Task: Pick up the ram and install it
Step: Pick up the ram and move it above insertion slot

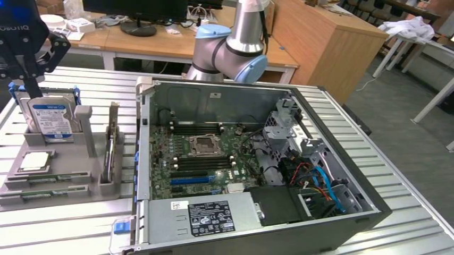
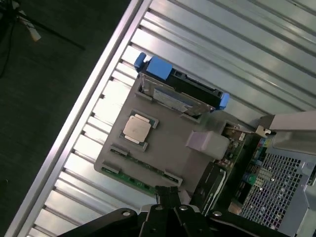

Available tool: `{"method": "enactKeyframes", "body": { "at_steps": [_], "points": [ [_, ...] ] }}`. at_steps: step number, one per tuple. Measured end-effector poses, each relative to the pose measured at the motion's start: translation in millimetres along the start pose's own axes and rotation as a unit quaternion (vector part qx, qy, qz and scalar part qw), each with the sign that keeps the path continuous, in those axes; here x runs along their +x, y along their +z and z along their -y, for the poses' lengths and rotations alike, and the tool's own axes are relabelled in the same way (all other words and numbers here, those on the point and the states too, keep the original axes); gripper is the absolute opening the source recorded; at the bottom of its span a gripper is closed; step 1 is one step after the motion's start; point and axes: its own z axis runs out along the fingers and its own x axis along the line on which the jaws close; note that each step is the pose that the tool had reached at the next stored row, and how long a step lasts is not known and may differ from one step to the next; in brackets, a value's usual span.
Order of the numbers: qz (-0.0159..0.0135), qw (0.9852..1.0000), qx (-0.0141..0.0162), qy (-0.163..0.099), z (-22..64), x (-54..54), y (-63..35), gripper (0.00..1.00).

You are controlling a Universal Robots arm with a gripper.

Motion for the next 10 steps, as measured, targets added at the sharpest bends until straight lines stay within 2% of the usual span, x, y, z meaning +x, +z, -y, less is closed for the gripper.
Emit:
{"method": "enactKeyframes", "body": {
  "at_steps": [5,10],
  "points": [
    [-0.0012,0.9994,-0.0026,-0.034,0.0,0.0,0.0,0.11],
    [-0.0027,0.9976,-0.0052,-0.07,0.0,0.0,0.0,0.11]
  ]
}}
